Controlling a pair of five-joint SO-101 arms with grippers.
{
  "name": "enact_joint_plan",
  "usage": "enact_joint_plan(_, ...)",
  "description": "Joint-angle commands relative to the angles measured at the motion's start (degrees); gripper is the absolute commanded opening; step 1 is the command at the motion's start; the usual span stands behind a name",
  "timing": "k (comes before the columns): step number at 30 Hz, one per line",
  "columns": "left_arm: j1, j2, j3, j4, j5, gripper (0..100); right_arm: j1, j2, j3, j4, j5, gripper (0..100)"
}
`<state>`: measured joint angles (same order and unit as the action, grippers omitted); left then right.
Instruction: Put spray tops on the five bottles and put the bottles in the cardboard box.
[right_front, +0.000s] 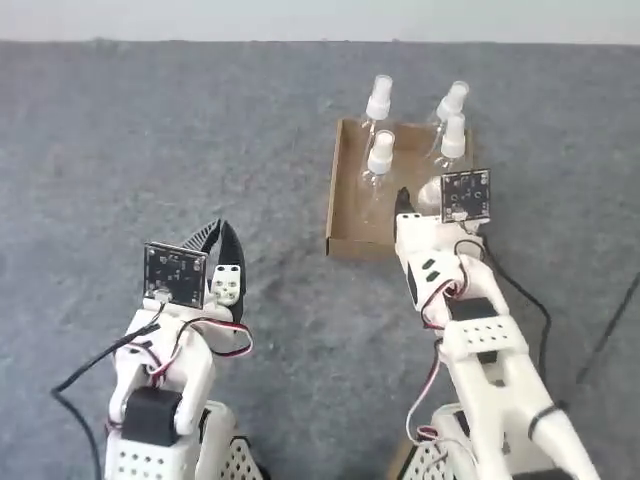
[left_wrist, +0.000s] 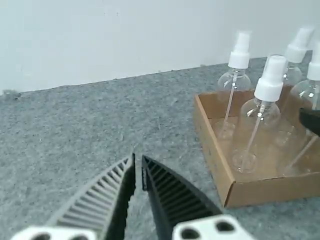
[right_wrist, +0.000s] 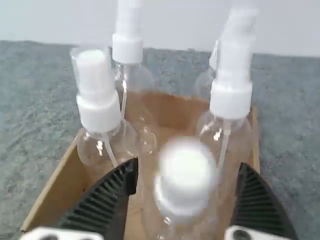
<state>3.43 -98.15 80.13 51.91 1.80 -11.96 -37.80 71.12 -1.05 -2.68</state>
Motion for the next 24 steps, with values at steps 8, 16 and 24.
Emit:
enact_joint_plan(8, -0.09, -0.70, -0.31, -1.93, 0.62, 1, 0.31, -12.79, -12.84, 16.13, 1.49, 25.0)
enact_joint_plan(16, -0.44, -0.70, -0.48, -1.93, 0.62, 1, 0.40, -18.42, -15.21, 25.36, 1.49, 24.9)
enact_joint_plan(24, -0.70, -0.79, -2.86, -1.58, 0.53, 1, 0.48, -28.70, -14.86, 38.37, 1.58, 14.2)
